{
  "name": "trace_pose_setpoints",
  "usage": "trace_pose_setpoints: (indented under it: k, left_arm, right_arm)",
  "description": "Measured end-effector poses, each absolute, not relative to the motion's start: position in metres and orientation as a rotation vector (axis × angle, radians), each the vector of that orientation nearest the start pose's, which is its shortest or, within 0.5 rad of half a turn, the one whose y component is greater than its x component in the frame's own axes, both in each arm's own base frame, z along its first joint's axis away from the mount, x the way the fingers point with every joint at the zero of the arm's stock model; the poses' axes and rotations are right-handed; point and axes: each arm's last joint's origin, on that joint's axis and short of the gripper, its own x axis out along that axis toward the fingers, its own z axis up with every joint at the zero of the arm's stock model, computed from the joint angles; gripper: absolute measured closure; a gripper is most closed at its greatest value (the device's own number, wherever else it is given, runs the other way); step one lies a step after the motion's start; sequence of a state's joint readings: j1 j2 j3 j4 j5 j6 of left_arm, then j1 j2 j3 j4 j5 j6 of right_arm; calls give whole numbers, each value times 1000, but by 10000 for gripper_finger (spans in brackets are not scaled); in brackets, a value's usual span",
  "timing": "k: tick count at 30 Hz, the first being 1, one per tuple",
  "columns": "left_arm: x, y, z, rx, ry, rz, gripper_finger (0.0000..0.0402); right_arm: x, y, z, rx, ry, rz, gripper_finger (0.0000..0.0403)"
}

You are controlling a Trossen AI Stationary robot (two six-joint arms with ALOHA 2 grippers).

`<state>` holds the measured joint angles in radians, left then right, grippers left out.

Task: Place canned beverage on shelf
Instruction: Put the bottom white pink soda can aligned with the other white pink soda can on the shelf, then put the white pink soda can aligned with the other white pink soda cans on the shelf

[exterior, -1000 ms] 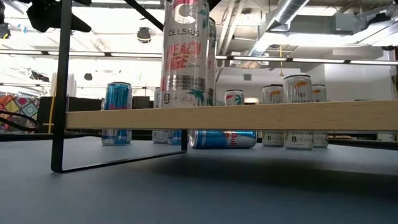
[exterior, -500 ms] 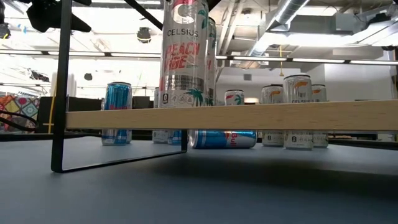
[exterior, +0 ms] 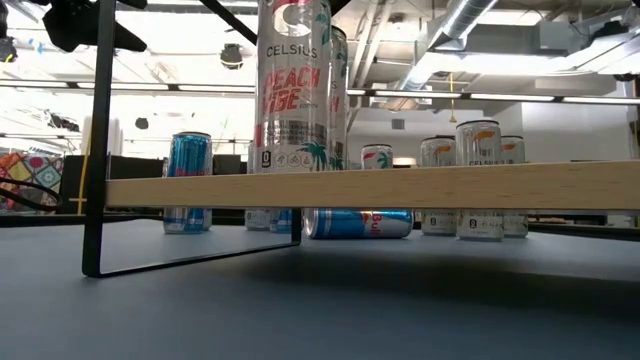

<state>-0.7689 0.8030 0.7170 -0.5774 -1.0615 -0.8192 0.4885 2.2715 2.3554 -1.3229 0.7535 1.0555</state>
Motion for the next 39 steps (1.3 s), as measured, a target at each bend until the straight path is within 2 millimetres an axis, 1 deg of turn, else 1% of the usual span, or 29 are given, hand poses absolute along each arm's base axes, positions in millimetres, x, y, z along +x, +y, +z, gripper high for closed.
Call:
trace_pose_setpoints:
  k: [7, 17, 22, 24, 30, 34, 36, 39]
  left_arm:
    - [126, -86, 282, -268, 260, 415, 54]
    - [126, -87, 282, -268, 263, 411, 54]
    - [126, -87, 282, -268, 263, 411, 54]
    - [126, -87, 282, -268, 263, 411, 54]
    - [126, -87, 282, -268, 263, 411, 54]
    - [126, -86, 281, -265, 265, 412, 54]
    - [125, -86, 281, -260, 268, 413, 54]
    - [126, -86, 281, -215, 282, 400, 54]
  right_arm:
    - [417, 199, 302, 217, 734, -660, 133]
    - [414, 200, 306, 212, 750, -640, 131]
    - [412, 200, 306, 229, 810, -602, 131]
    - [410, 199, 310, 235, 820, -587, 131]
    - [400, 195, 329, 253, 766, -606, 131]
    - [389, 192, 343, 240, 742, -614, 131]
    - [381, 188, 353, 217, 732, -626, 131]
    - [372, 180, 360, 151, 740, -659, 131]
